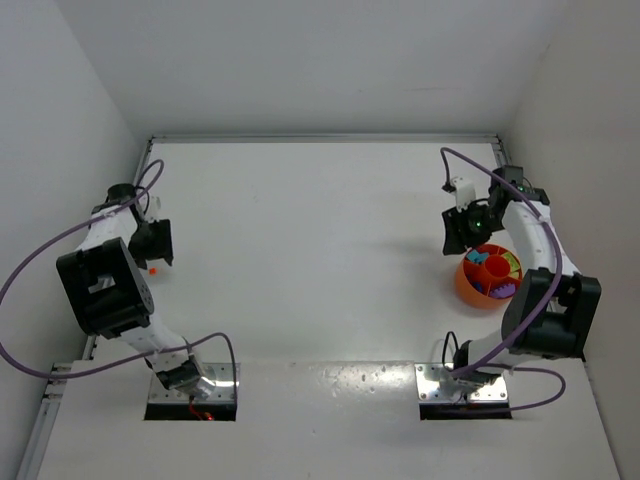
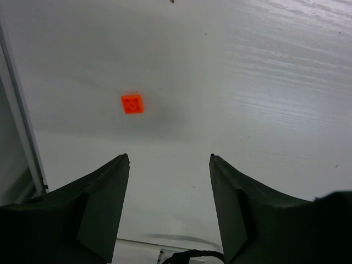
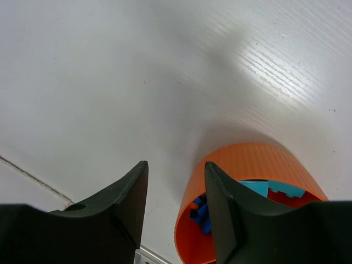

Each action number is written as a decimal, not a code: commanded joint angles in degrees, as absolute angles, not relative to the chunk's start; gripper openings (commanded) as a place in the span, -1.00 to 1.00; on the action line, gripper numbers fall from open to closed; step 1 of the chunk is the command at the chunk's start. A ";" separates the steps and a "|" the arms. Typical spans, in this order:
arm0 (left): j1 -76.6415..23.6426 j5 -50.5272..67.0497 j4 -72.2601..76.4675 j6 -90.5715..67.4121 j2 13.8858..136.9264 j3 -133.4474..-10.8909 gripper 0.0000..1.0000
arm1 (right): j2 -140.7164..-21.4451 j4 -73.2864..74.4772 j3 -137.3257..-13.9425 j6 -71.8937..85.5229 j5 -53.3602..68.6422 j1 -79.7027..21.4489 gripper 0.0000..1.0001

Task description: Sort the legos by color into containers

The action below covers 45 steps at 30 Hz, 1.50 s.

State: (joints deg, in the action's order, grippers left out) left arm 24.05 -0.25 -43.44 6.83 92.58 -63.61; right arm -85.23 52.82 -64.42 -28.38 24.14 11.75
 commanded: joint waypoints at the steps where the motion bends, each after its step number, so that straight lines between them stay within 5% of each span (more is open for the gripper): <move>1: 25.58 0.09 -39.21 3.08 94.12 -62.84 0.32 | -84.90 51.06 -65.04 -25.93 25.58 10.72 -0.09; 6: 28.12 -0.44 -37.88 3.08 96.42 -62.84 0.32 | -83.06 49.13 -63.63 -23.29 25.58 8.97 -0.06; 15: 29.18 0.09 -34.01 3.08 100.45 -60.65 -0.02 | -83.06 48.60 -63.63 -20.74 26.10 7.29 -0.01; 22: 29.71 0.09 -31.73 3.60 103.70 -60.64 -0.11 | -83.06 48.60 -63.63 -20.21 25.58 6.24 -0.01; 45: 31.29 -1.67 -29.62 5.80 107.92 -63.45 0.10 | -83.06 48.08 -63.63 -19.69 25.58 5.19 -0.01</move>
State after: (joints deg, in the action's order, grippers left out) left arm 30.20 0.34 -35.46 4.51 103.92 -63.37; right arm -84.90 49.45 -63.53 -20.53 24.51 5.48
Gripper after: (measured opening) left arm 0.546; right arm 0.493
